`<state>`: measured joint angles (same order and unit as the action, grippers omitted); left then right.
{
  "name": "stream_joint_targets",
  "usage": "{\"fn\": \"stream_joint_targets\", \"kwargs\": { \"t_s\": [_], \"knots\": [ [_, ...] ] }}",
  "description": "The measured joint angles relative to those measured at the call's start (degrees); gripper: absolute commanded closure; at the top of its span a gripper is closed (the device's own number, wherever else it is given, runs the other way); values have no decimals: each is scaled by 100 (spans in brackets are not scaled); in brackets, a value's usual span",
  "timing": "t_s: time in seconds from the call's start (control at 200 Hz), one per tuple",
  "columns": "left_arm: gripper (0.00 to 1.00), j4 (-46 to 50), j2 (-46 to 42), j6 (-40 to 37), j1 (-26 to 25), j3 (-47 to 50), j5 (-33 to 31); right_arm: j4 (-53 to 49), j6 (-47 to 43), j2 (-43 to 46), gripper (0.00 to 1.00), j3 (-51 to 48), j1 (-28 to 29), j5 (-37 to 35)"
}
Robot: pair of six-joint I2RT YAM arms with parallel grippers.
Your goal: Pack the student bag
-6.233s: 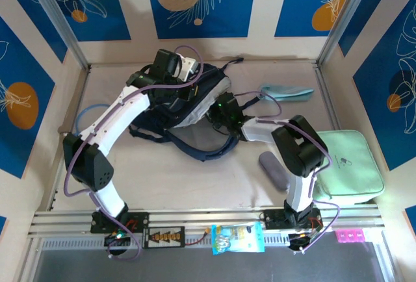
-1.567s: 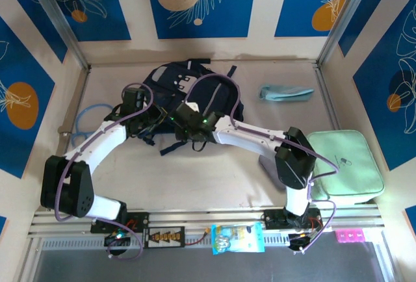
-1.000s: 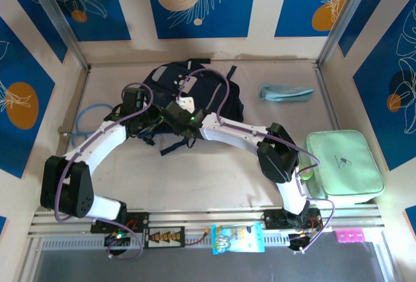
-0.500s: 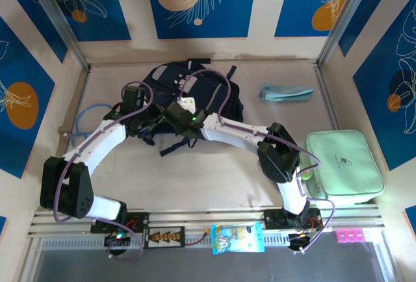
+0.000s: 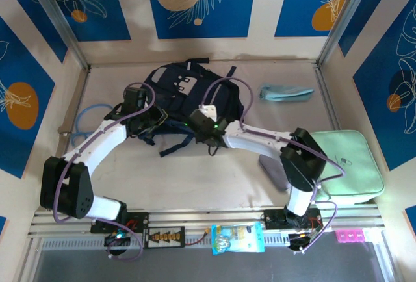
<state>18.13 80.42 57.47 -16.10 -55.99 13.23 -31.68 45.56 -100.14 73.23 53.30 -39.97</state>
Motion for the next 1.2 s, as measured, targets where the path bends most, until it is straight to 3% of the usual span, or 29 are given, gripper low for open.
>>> {"fn": "stream_joint_targets", "kwargs": {
  "t_s": [0.13,0.415,0.665,0.8,1.02,1.2],
  "knots": [
    [100,15,17,-63,0,0,24,17,26,313,82,-389,-160,22],
    [100,15,31,-101,13,0,13,92,-317,103,81,-310,-260,98],
    [100,24,31,-153,11,0,15,175,-439,59,91,-337,-273,118],
    [100,35,31,-256,11,0,13,448,-494,337,92,-745,-343,168],
    [100,26,52,-363,11,0,22,1040,-732,1298,92,-1823,-1008,824],
    [100,-17,387,-562,24,-22,17,1228,-966,1661,100,-2052,-1154,1403]
  ]
}}
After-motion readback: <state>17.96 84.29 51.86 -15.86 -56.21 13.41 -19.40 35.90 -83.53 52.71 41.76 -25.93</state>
